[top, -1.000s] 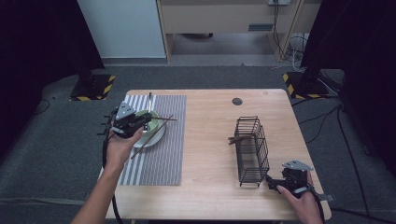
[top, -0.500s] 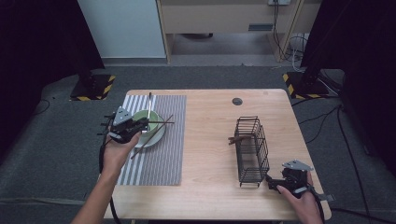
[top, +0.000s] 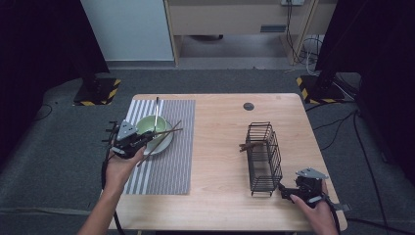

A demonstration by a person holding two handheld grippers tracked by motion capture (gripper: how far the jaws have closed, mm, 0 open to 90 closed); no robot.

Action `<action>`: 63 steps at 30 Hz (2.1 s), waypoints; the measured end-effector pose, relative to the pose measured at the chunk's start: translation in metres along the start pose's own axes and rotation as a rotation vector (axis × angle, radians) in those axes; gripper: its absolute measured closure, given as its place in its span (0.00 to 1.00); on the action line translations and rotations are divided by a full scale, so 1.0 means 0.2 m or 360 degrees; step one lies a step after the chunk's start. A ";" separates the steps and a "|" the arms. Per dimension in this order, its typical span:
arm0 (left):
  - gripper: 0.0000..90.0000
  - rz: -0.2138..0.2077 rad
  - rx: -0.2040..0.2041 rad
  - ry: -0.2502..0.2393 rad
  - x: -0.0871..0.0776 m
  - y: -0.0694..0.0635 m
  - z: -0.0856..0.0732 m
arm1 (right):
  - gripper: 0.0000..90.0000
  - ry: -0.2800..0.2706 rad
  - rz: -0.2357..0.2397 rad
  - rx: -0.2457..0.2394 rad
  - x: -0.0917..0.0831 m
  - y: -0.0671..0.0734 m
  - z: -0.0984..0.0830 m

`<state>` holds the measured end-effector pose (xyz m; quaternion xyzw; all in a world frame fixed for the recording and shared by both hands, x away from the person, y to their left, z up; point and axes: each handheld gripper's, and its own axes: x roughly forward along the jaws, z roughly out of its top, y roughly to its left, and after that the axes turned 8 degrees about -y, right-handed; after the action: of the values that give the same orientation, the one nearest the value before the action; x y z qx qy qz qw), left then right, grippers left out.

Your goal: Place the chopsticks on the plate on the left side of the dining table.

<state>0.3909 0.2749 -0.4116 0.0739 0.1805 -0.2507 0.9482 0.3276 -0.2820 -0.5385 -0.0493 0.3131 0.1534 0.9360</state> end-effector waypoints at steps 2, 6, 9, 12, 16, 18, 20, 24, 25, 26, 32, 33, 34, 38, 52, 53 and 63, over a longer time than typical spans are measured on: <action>0.92 -0.0002 -0.0008 0.0006 -0.01 0.00 -0.02 | 0.01 0.0000 0.0000 0.0000 0.00 0.00 0.00; 0.92 0.0000 -0.0038 0.0011 -0.03 0.01 -0.07 | 0.01 0.0000 0.0000 0.0000 0.00 0.00 0.00; 0.92 -0.0001 -0.0065 0.0023 -0.04 0.02 -0.11 | 0.01 0.0000 0.0000 0.0000 0.00 0.00 0.00; 0.92 0.0011 -0.0058 0.0034 -0.05 0.03 -0.13 | 0.01 0.0000 -0.0001 -0.0001 0.00 0.00 0.00; 0.92 0.0004 -0.0067 0.0045 -0.06 0.03 -0.17 | 0.01 0.0000 -0.0001 0.0000 0.00 0.00 0.00; 0.92 0.0002 -0.0067 0.0049 -0.05 0.02 -0.17 | 0.01 0.0000 0.0000 -0.0001 0.00 0.00 0.00; 0.92 0.0002 -0.0062 0.0055 -0.05 0.01 -0.19 | 0.01 0.0000 -0.0001 -0.0001 0.00 0.00 0.00; 0.92 0.0004 -0.0072 0.0066 -0.06 0.01 -0.24 | 0.01 0.0000 -0.0001 -0.0001 0.00 0.00 0.00; 0.92 0.0005 -0.0074 0.0068 -0.06 0.01 -0.25 | 0.01 0.0000 0.0000 -0.0001 0.00 0.00 0.00; 0.92 0.0005 -0.0074 0.0068 -0.06 0.01 -0.25 | 0.01 0.0000 0.0000 -0.0001 0.00 0.00 0.00; 0.92 0.0018 -0.0088 0.0066 -0.07 0.00 -0.31 | 0.01 0.0000 0.0000 -0.0001 0.00 0.00 0.00; 0.92 0.0022 -0.0089 0.0059 -0.07 0.00 -0.32 | 0.01 0.0000 -0.0001 0.0000 0.00 0.00 0.00; 0.92 0.0024 -0.0092 0.0055 -0.07 0.00 -0.33 | 0.01 0.0000 -0.0001 -0.0001 0.00 0.00 0.00; 0.92 0.0034 -0.0093 0.0058 -0.07 -0.01 -0.36 | 0.01 0.0000 -0.0001 0.0000 0.00 0.00 0.00; 0.92 0.0046 -0.0085 0.0092 -0.05 -0.03 -0.43 | 0.01 0.0000 -0.0001 -0.0001 0.00 0.00 0.00; 0.92 0.0046 -0.0092 0.0097 -0.05 -0.03 -0.44 | 0.01 0.0000 -0.0001 0.0000 0.00 0.00 0.00; 0.92 0.0054 -0.0091 0.0123 -0.05 -0.03 -0.48 | 0.01 0.0000 -0.0001 -0.0001 0.00 0.00 0.00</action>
<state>0.3517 0.2961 -0.4965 0.0595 0.2229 -0.2264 0.9463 0.3276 -0.2820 -0.5385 -0.0496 0.3130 0.1532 0.9360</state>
